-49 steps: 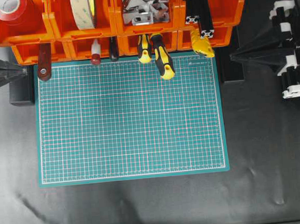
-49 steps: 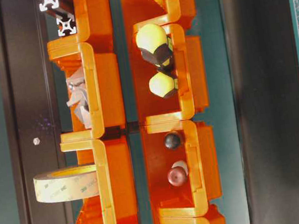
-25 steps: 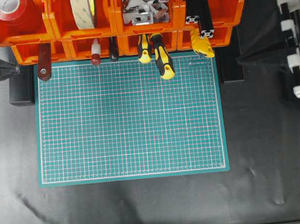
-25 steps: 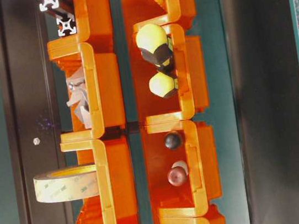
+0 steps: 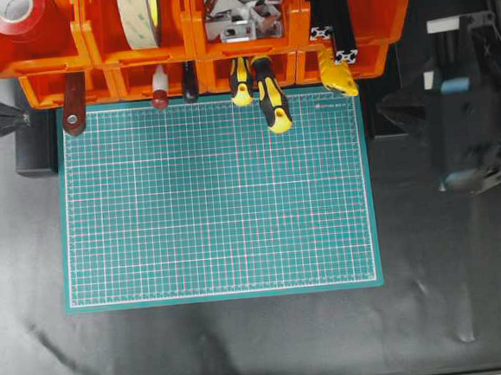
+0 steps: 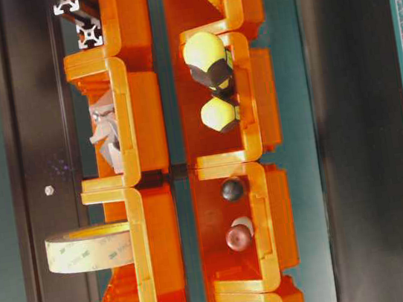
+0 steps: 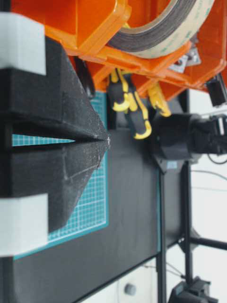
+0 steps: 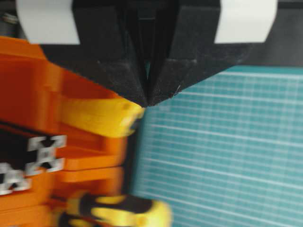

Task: Pick cutter from container rack with right arm.
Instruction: 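Move the right gripper toward the yellow cutter in the rack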

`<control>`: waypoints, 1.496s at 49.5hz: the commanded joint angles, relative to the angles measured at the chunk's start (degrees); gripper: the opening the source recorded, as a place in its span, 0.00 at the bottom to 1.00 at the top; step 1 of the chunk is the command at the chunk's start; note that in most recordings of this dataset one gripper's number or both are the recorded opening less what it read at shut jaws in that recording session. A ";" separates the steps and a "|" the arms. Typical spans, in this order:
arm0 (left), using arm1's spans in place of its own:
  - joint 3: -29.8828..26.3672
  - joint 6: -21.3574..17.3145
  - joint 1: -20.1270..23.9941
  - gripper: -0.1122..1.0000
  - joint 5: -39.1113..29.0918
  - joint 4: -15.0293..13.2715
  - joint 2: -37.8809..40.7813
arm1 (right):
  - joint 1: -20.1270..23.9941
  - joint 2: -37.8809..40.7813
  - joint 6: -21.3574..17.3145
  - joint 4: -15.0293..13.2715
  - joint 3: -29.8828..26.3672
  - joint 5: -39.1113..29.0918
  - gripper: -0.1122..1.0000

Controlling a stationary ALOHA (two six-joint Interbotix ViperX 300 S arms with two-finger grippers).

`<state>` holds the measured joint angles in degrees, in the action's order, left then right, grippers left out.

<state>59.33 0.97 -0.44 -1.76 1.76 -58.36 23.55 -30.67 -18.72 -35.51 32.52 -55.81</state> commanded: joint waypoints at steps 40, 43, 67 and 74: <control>-1.23 0.09 -0.18 0.10 0.26 0.18 0.26 | 10.28 13.10 -24.79 -23.82 7.12 -8.26 0.48; -1.14 0.09 -0.26 0.10 0.26 0.18 0.26 | 8.88 13.18 -24.87 -23.82 7.65 -5.71 0.63; -0.79 0.18 -0.44 0.10 0.26 0.18 0.00 | 2.55 17.67 -24.87 -27.33 8.70 -2.11 0.77; -0.79 0.18 -0.44 0.10 0.26 0.18 -0.53 | 0.88 17.67 -24.79 -27.86 9.58 -1.49 0.76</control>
<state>59.33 0.97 -0.79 -1.76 1.76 -58.97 25.22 -12.66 -43.42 -62.67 42.10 -58.18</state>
